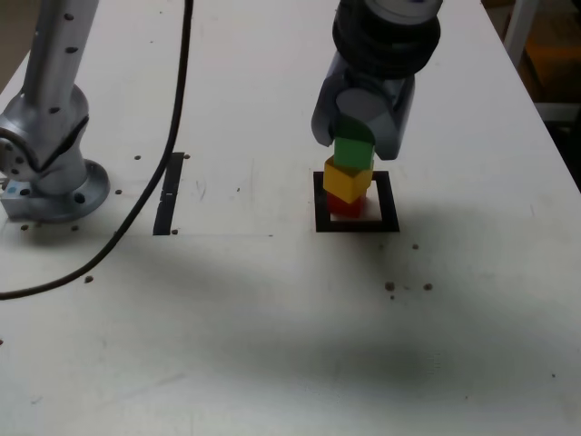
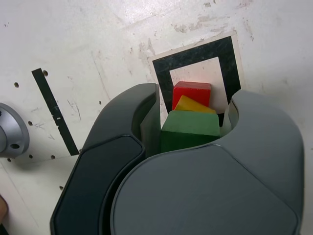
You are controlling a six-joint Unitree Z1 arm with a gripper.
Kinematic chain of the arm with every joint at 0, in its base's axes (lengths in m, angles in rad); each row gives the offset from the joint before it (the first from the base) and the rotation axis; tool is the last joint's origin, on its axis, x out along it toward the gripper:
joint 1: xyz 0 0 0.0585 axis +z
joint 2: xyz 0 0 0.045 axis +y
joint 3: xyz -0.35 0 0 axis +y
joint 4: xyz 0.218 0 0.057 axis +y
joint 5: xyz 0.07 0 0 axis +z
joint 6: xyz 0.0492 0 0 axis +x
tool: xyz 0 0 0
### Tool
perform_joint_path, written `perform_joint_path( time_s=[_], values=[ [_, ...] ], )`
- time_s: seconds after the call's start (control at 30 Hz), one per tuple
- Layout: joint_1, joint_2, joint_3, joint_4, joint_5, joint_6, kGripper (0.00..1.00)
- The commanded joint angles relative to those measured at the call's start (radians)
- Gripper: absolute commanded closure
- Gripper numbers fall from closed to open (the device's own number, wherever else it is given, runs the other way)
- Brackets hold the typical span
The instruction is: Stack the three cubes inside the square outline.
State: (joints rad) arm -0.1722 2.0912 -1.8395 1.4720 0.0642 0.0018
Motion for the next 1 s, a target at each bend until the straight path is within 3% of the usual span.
perform_joint_path(
  time_s=[0.0, 0.77, 0.97],
  values=[
    [0.002, 0.003, 0.001, 0.006, 0.006, 0.002, 0.78],
    [0.003, -0.011, 0.003, 0.033, -0.027, 0.001, 0.71],
    [0.003, -0.011, 0.000, 0.035, -0.028, -0.002, 0.64]
  ],
)
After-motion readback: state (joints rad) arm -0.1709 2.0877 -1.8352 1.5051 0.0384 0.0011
